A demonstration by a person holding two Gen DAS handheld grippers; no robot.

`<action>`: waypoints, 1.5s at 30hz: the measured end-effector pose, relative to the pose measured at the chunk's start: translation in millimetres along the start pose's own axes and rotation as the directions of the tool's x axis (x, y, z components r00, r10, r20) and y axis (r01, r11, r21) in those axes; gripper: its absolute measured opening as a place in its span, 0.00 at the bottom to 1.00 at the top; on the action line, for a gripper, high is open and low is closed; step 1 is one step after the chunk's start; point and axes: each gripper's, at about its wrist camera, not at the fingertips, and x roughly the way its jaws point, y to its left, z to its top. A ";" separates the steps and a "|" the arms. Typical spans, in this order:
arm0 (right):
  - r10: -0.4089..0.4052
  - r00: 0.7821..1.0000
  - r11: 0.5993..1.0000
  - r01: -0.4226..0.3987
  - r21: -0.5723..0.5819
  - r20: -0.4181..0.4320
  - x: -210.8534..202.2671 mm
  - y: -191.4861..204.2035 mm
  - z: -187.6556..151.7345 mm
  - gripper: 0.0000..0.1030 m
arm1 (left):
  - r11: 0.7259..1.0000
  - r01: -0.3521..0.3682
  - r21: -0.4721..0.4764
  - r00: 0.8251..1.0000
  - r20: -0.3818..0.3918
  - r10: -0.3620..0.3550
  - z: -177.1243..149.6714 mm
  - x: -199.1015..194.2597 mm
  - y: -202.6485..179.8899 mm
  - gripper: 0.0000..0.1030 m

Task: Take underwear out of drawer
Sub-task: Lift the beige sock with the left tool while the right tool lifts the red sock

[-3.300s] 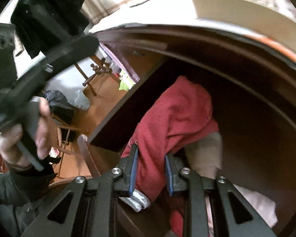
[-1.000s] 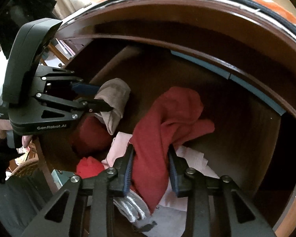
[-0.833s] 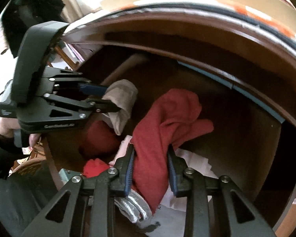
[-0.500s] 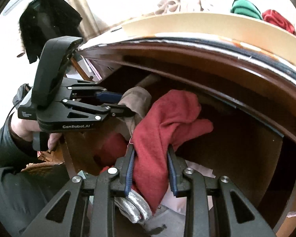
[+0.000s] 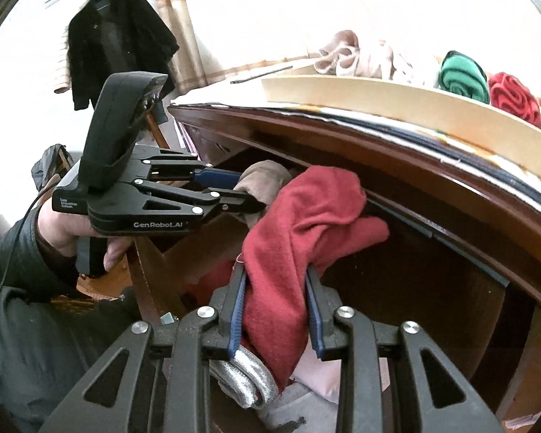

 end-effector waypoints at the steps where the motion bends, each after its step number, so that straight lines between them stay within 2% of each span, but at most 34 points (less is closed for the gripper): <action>1: -0.003 1.000 1.000 0.003 -0.005 0.007 -0.7 0.1 -0.5 0.31 | 1.000 -0.002 -0.002 1.000 0.011 0.002 -0.2 -1.1 1.0 0.27; 7: -0.017 0.999 0.999 0.019 -0.026 0.045 -5.7 3.5 -2.1 0.31 | 1.000 -0.002 -0.014 0.998 0.062 0.003 -4.1 -8.5 8.9 0.27; 9: -0.020 0.998 0.999 0.022 -0.031 0.055 -6.6 5.5 -1.7 0.31 | 1.000 -0.006 -0.015 0.997 0.075 0.007 -3.0 -2.4 -4.8 0.27; 13: -0.025 0.997 0.999 0.028 -0.046 0.073 -5.5 9.6 0.2 0.31 | 1.000 -0.001 -0.016 0.995 0.099 0.003 -4.5 -4.1 -7.1 0.27; 21: -0.039 0.993 0.997 0.047 -0.064 0.112 -9.7 12.3 -1.0 0.31 | 1.000 0.001 0.000 0.985 0.171 -0.001 -9.9 -19.1 -10.6 0.27; 31: -0.060 0.984 0.993 0.076 -0.089 0.169 -15.0 16.6 -2.2 0.31 | 1.000 0.003 -0.002 0.976 0.220 -0.002 -13.9 -28.5 -12.2 0.27; 45: -0.092 0.954 0.980 0.138 -0.145 0.286 -31.0 27.8 -6.6 0.31 | 1.000 -0.004 -0.016 0.961 0.278 0.008 -14.3 -46.1 -12.5 0.27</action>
